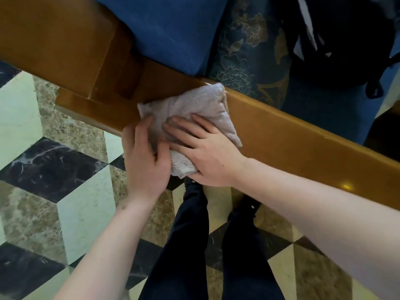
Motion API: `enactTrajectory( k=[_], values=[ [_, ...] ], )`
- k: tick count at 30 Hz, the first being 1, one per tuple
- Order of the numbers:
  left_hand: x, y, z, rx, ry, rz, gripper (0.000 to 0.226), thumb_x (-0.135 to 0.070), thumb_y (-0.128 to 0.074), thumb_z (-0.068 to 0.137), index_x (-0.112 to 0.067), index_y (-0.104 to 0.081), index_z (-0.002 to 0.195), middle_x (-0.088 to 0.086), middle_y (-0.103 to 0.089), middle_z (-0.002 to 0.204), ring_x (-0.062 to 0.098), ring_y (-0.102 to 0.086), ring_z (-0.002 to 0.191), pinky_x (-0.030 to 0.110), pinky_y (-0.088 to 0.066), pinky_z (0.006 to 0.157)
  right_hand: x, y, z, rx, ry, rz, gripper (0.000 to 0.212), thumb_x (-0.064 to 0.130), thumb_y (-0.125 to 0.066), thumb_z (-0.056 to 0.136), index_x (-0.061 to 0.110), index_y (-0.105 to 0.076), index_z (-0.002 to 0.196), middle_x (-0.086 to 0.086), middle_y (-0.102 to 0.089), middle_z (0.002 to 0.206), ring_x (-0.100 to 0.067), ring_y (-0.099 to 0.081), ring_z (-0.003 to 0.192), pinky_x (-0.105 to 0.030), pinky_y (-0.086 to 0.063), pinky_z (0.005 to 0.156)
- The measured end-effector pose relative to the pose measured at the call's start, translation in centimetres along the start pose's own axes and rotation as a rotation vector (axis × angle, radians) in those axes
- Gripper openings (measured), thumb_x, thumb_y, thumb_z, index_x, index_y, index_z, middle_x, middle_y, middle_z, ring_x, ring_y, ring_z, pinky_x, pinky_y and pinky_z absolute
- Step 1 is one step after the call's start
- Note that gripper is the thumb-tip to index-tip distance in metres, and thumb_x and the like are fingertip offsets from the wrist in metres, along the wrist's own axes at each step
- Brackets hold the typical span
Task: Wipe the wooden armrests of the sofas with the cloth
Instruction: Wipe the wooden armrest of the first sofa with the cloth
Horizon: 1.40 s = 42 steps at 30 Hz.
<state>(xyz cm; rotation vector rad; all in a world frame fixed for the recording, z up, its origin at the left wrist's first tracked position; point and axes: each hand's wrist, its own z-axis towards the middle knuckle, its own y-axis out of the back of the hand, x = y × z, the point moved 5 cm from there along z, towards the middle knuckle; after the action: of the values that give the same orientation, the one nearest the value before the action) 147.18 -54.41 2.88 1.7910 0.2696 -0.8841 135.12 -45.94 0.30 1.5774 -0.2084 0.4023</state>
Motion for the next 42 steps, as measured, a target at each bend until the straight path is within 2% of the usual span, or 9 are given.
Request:
enactTrajectory(
  k=[4,8,13,17,25,27,31,37,42],
  values=[
    [-2.1,-2.3,-3.0,0.029,0.064,0.074,0.049,-0.021,-0.048,0.092,-0.010,-0.046,0.139,0.014,-0.041,0.139,0.031,-0.041,0.124,0.036,-0.037,0.096,-1.2,0.4,-2.7,0.016,0.089,-0.029,0.064,0.052,-0.052,0.098,0.018,-0.051,0.152,-0.007,-0.040,0.165,-0.028,-0.027,0.157,-0.051,-0.014,0.129],
    [-4.2,-4.3,-4.8,0.065,0.051,0.130,0.048,-0.024,-0.047,0.096,-0.014,-0.043,0.143,0.011,-0.041,0.142,0.029,-0.045,0.128,0.037,-0.046,0.097,-2.1,1.0,-6.3,-0.037,0.021,-0.002,0.064,0.047,-0.056,0.095,0.021,-0.049,0.153,-0.003,-0.039,0.166,-0.025,-0.027,0.157,-0.050,-0.012,0.130],
    [-7.9,-8.4,-7.5,0.175,-0.074,0.169,0.048,-0.019,-0.050,0.099,-0.007,-0.045,0.145,0.012,-0.041,0.141,0.023,-0.043,0.129,0.014,-0.030,0.099,-3.5,1.8,-13.2,-0.080,-0.136,0.014,0.065,0.047,-0.056,0.095,0.023,-0.047,0.155,-0.001,-0.036,0.167,-0.024,-0.024,0.158,-0.051,-0.012,0.130],
    [-11.7,-12.2,-10.3,0.261,-0.159,0.167,0.050,-0.018,-0.049,0.096,-0.004,-0.048,0.145,0.018,-0.044,0.141,0.029,-0.043,0.131,0.032,-0.040,0.107,-4.6,2.2,-19.5,-0.108,-0.283,0.018,0.065,0.044,-0.055,0.097,0.023,-0.043,0.157,-0.001,-0.032,0.169,-0.023,-0.019,0.160,-0.051,-0.012,0.130],
    [-17.1,-17.4,-14.0,0.449,-0.322,-0.008,0.052,-0.016,-0.052,0.097,-0.005,-0.046,0.147,0.013,-0.044,0.152,0.022,-0.039,0.142,0.040,-0.038,0.117,-2.7,1.5,-27.1,-0.285,-0.871,0.011,0.059,0.046,-0.047,0.103,0.024,-0.040,0.158,-0.001,-0.034,0.168,-0.020,-0.019,0.159,-0.050,-0.014,0.130],
    [-16.6,-16.7,-13.3,0.397,-0.299,-0.054,0.049,-0.020,-0.049,0.099,-0.007,-0.047,0.146,0.011,-0.045,0.150,0.020,-0.040,0.141,0.036,-0.035,0.118,-1.8,1.5,-25.6,-0.348,-1.012,0.035,0.059,0.052,-0.035,0.106,0.022,-0.042,0.156,-0.003,-0.037,0.166,-0.022,-0.024,0.158,-0.050,-0.013,0.129],
    [-12.0,-13.0,-10.3,0.220,-0.132,-0.032,0.047,-0.029,-0.044,0.101,-0.013,-0.047,0.145,0.005,-0.046,0.148,0.017,-0.038,0.140,0.039,-0.033,0.119,-0.3,0.7,-21.9,-0.342,-1.215,0.028,0.073,0.053,-0.043,0.095,0.019,-0.036,0.159,-0.010,-0.027,0.170,-0.031,-0.019,0.158,-0.055,-0.010,0.128],
    [-2.6,-3.6,-3.4,0.004,0.107,0.060,0.047,-0.028,-0.048,0.096,-0.027,-0.040,0.142,-0.001,-0.037,0.150,0.023,-0.037,0.139,0.053,-0.041,0.112,0.9,0.0,-13.4,-0.278,-1.082,0.061,0.082,0.042,-0.043,0.083,0.021,-0.030,0.161,-0.009,-0.022,0.172,-0.031,-0.015,0.159,-0.053,-0.007,0.128],
    [1.8,1.3,1.5,-0.069,0.121,0.086,0.045,-0.026,-0.051,0.092,-0.021,-0.043,0.136,0.003,-0.041,0.146,0.023,-0.036,0.135,0.045,-0.037,0.113,1.7,0.0,-4.8,-0.265,-0.838,0.085,0.071,0.039,-0.047,0.090,0.024,-0.038,0.159,-0.003,-0.030,0.170,-0.025,-0.019,0.159,-0.049,-0.009,0.130]
  ],
)
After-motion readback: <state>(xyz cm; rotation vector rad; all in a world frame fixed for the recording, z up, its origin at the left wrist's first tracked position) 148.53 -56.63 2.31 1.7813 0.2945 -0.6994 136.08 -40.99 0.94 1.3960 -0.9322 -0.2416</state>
